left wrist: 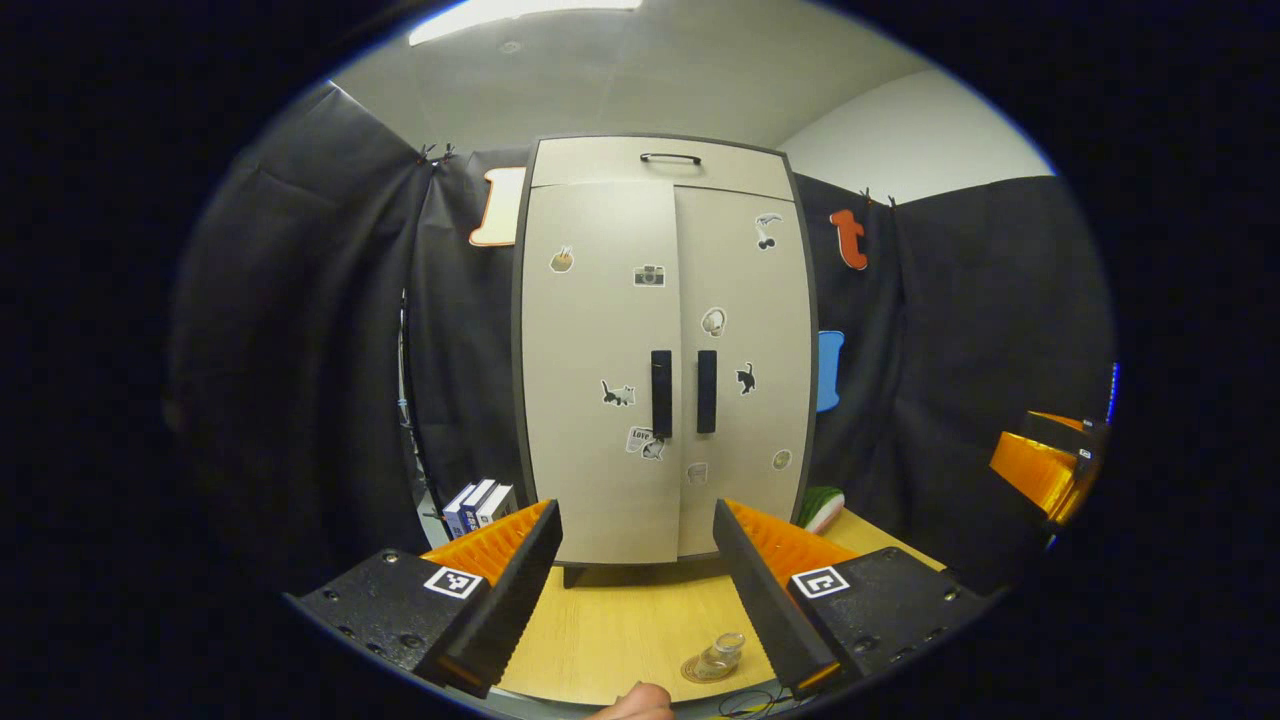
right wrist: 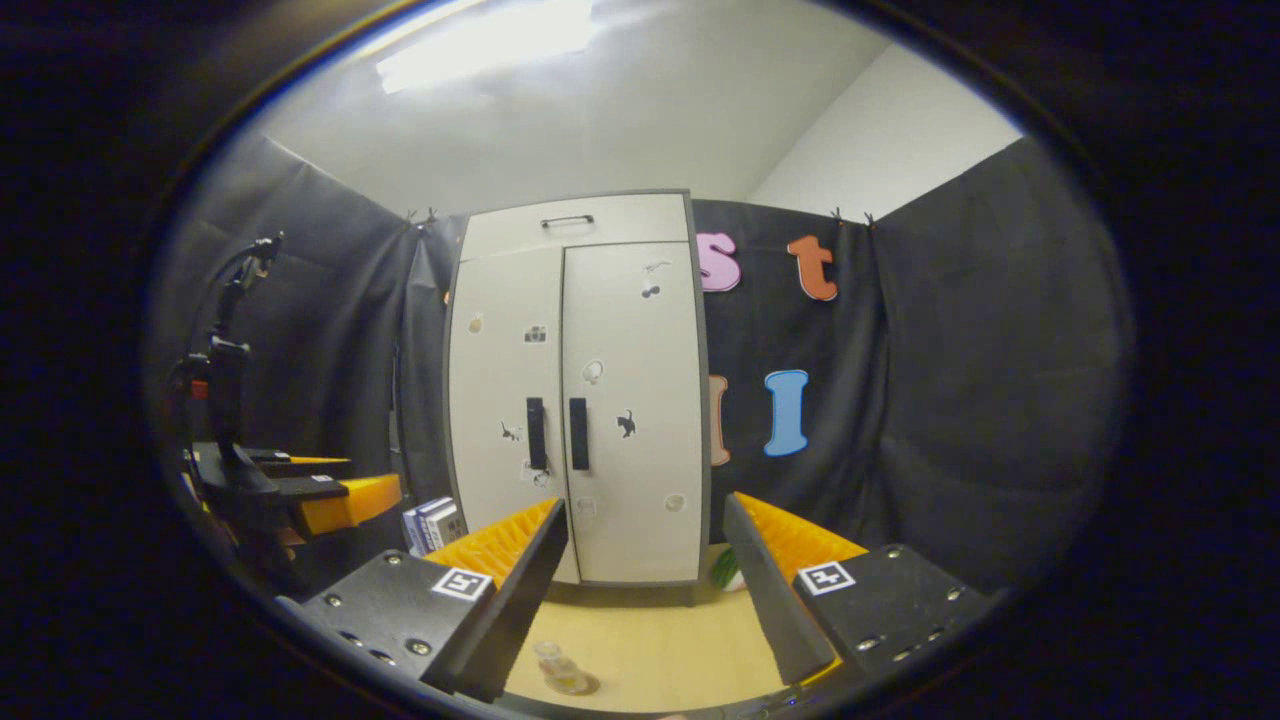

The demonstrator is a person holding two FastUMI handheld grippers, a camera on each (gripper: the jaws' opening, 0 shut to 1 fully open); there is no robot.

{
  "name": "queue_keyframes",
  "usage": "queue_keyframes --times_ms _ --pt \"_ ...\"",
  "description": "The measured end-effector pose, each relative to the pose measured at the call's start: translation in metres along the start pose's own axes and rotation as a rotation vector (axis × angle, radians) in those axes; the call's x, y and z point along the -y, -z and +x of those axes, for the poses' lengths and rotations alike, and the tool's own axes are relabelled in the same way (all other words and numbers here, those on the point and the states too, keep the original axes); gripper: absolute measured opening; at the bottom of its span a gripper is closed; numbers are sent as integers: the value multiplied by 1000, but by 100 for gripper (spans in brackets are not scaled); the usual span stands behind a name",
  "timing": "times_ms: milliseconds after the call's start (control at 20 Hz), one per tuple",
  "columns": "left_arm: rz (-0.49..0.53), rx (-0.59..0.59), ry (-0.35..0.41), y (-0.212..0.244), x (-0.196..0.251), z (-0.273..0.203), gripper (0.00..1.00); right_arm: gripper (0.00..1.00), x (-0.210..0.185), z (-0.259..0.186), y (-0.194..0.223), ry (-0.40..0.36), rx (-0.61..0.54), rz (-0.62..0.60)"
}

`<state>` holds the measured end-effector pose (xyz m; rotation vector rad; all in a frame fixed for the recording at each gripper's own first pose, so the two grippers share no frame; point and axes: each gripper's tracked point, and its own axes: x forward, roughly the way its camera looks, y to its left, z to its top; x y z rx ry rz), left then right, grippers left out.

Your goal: Grasp the bottle in the cabinet with the left hand and place it on the coaster, then close the right door with the right hand and the left door with the left hand.

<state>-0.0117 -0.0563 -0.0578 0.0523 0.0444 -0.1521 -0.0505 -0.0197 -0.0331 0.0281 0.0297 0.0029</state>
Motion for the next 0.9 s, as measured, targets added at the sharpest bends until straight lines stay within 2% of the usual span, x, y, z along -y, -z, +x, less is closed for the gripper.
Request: queue_keyframes --times_ms 100,300,350,400,600,900 --pt "-2 -19 13 6 -1 -1 96 92 2 5 5 19 -10 -21" --pt "9 -5 26 3 -1 8 97 95 2 14 7 32 -11 -4" --pt "14 3 33 2 1 12 94 95 3 16 8 41 -15 -7" --pt "21 5 45 3 4 17 96 95 3 18 12 45 -23 -14" --pt "2 -29 74 14 16 34 97 96 13 25 19 77 -48 -46" --pt "35 51 99 -6 24 56 97 95 19 39 13 93 -41 -14"
